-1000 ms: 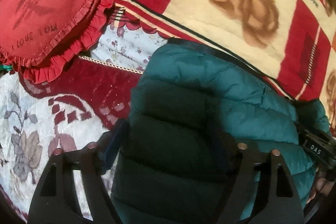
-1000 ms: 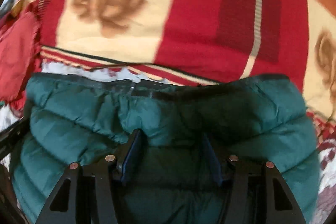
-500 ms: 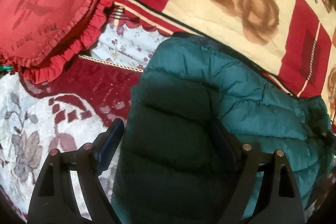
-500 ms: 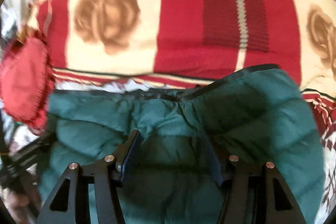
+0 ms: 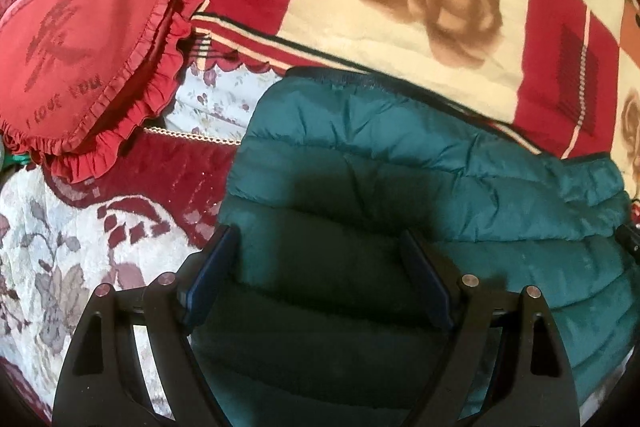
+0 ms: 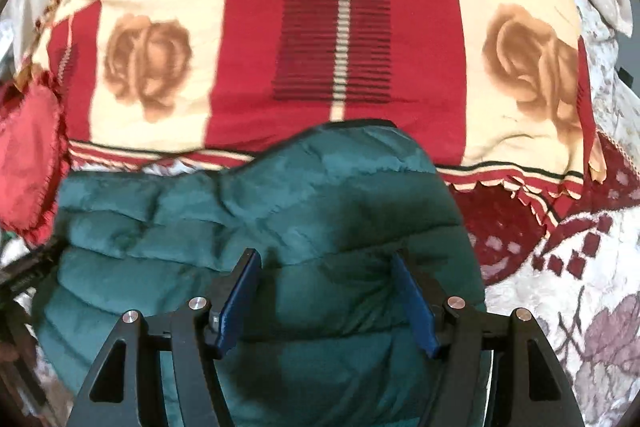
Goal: Fold large clothes
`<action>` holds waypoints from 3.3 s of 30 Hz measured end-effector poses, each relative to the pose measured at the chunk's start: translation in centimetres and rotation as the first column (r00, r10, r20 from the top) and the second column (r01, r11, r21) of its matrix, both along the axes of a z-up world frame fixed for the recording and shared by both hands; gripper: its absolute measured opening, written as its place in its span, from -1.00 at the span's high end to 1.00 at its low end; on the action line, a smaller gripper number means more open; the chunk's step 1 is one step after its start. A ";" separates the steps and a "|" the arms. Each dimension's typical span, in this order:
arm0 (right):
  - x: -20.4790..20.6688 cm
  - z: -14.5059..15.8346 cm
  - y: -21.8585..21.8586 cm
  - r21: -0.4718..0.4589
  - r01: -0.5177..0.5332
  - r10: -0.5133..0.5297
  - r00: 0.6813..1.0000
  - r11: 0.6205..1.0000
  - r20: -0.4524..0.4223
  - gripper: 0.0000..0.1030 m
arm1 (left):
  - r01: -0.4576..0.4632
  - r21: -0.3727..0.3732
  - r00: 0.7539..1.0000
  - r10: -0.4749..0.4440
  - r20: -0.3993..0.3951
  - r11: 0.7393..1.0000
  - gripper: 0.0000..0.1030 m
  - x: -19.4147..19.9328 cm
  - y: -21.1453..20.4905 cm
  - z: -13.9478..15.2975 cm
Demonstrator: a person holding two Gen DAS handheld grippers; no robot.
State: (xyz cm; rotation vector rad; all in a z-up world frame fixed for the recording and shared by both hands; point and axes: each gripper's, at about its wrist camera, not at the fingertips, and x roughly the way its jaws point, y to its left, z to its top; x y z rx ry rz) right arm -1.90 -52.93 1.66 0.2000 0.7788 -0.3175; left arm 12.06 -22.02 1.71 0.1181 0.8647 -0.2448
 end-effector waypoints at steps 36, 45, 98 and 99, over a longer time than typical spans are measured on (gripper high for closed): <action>-12.0 1.3 6.2 0.255 -0.069 0.040 0.992 0.964 0.116 -0.73 | 0.019 -0.050 0.999 -0.021 -0.030 0.999 -0.70 -10.0 5.2 2.2; -13.2 -0.9 5.6 0.317 -0.023 -0.005 0.996 0.948 0.088 -0.83 | 0.014 -0.080 0.998 -0.018 -0.052 0.997 -0.70 -11.7 5.9 1.6; -8.3 -5.8 1.4 0.593 0.072 -0.170 0.979 0.802 0.110 -1.00 | -0.380 -0.555 0.902 0.163 -0.399 0.740 -0.98 -6.3 9.7 -4.3; -8.2 -5.8 1.4 0.591 0.072 -0.170 0.979 0.803 0.112 -1.00 | -0.380 -0.555 0.902 0.162 -0.401 0.740 -0.98 -6.3 9.8 -4.3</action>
